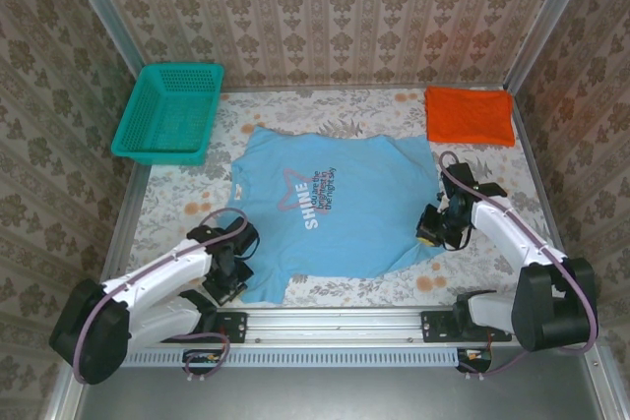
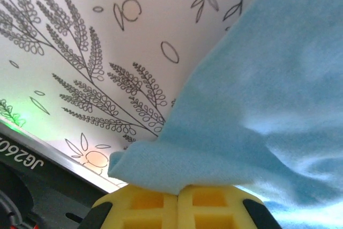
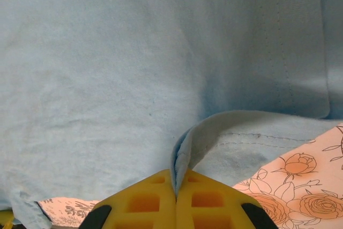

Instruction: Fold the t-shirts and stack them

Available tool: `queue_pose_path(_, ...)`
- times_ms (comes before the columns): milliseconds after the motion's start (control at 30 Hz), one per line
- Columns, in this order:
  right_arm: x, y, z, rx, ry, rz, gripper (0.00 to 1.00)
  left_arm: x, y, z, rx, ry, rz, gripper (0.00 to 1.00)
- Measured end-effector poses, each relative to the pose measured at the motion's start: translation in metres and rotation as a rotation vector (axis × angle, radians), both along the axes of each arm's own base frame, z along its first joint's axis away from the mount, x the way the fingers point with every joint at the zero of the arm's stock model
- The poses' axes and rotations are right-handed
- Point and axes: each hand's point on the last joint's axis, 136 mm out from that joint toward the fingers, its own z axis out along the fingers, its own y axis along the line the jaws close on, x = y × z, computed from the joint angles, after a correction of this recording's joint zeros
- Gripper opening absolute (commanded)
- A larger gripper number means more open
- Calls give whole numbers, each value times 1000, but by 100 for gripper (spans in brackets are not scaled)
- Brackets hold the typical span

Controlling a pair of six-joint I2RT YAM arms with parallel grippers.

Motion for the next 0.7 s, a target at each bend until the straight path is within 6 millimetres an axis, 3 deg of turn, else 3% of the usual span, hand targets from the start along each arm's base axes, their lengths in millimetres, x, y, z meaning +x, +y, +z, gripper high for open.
queue_pose_path(133, 7, -9, 13, 2, -57, -44, 0, 24, -2, 23, -5, -60, -18, 0)
queue_pose_path(233, 17, -22, 25, -1, -108, -104, 0, 67, -8, 55, -45, -155, -14, 0)
queue_pose_path(367, 45, -38, 39, -1, -135, -178, 0, 140, -10, 103, -75, -272, -33, 0)
queue_pose_path(433, 66, -45, 48, 1, -158, -209, 0, 183, -16, 130, -86, -337, -81, 0)
queue_pose_path(567, 133, -60, 82, 5, -238, -257, 0, 273, -33, 182, -116, -482, -177, 0)
queue_pose_path(633, 175, -66, 109, 7, -310, -261, 0, 318, -37, 208, -124, -558, -207, 0)
queue_pose_path(700, 218, -72, 150, 8, -410, -256, 0, 367, -40, 248, -114, -670, -252, 0)
